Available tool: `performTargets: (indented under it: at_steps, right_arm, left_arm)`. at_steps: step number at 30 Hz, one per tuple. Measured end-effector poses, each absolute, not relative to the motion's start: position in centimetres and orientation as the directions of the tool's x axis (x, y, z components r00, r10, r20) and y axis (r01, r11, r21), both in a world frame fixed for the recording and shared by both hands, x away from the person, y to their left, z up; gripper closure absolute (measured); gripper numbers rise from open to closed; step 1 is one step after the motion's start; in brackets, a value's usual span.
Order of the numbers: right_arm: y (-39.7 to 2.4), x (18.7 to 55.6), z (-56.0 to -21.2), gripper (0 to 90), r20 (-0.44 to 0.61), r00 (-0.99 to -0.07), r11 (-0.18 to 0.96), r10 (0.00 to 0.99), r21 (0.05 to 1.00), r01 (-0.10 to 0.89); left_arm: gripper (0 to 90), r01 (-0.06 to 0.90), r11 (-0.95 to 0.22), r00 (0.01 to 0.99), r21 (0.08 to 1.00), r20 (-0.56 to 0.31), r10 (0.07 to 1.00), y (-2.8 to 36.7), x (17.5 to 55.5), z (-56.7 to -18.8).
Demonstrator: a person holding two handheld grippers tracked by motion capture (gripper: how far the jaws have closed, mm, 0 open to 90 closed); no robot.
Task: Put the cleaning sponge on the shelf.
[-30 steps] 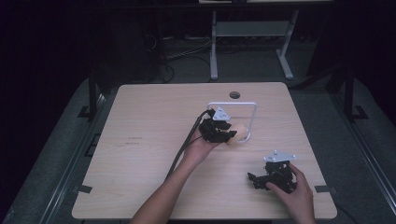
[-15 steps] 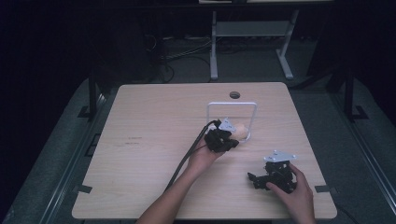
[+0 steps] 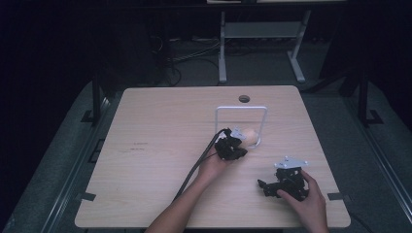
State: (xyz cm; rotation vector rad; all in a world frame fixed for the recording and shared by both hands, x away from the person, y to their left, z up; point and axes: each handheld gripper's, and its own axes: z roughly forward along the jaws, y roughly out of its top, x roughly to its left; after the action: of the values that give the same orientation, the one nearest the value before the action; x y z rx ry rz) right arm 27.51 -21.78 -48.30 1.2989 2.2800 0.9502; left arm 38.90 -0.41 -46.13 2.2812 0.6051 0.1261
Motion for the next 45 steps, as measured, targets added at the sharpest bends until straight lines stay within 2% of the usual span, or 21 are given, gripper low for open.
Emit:
performTargets:
  at_steps: [29, 36, 45]
  right_arm:
    - [-21.8, 27.5, -48.3, 0.0, 0.027, -0.519, 0.355, 0.855, 0.699, 0.621]
    - [-21.8, 27.5, -48.3, 0.0, 0.027, -0.518, 0.355, 0.855, 0.699, 0.621]
    - [-21.8, 27.5, -48.3, 0.0, 0.026, -0.519, 0.355, 0.855, 0.699, 0.62]
  left_arm:
    - [89.9, 0.409, -0.591, 0.845, 0.695, -0.042, 0.534, 3.1, 40.1, -45.3]
    - [89.6, 0.401, -0.596, 0.851, 0.696, -0.042, 0.524, 3.5, 39.8, -44.9]
    - [77.2, 0.405, -0.583, 0.852, 0.704, -0.058, 0.521, 4.9, 38.9, -44.2]
